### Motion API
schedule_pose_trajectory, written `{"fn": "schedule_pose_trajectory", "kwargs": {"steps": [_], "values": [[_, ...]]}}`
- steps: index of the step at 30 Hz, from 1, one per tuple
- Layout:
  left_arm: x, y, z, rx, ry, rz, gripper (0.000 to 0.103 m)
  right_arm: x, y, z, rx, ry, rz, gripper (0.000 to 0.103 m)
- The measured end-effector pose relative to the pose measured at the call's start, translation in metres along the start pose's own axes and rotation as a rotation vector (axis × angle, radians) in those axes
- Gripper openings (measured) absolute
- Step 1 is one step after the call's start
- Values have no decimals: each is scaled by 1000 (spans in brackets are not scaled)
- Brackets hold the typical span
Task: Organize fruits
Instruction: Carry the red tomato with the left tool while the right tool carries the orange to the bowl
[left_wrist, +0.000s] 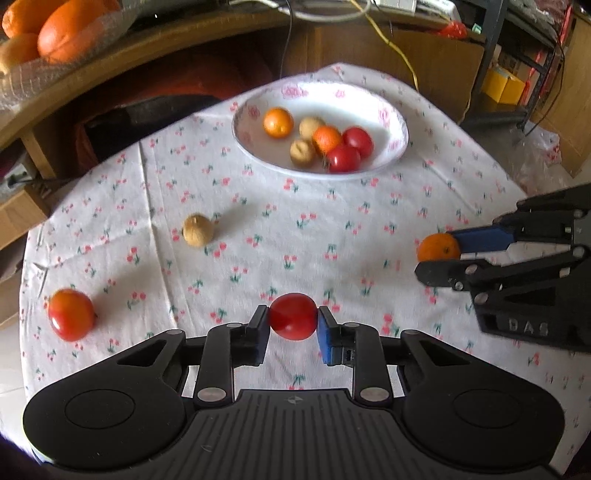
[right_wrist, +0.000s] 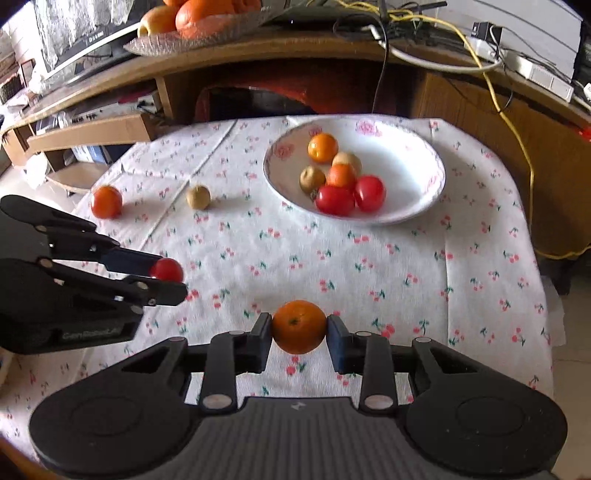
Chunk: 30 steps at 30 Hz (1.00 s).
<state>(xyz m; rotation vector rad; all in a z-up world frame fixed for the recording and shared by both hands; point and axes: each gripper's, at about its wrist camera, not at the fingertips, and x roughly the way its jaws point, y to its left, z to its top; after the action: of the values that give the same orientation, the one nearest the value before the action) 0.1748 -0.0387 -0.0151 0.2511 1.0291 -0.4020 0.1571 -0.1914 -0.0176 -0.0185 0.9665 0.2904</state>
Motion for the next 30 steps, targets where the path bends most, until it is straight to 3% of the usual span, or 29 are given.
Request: {"fn": "schedule_pose_trajectory", "kwargs": {"steps": [16, 30], "values": [[-5, -19, 37, -14, -73, -12, 35, -19, -14, 23, 70, -93, -14, 34], [-4, -24, 50, -24, -93, -8, 34, -22, -26, 29, 111, -112, -29, 34]]}}
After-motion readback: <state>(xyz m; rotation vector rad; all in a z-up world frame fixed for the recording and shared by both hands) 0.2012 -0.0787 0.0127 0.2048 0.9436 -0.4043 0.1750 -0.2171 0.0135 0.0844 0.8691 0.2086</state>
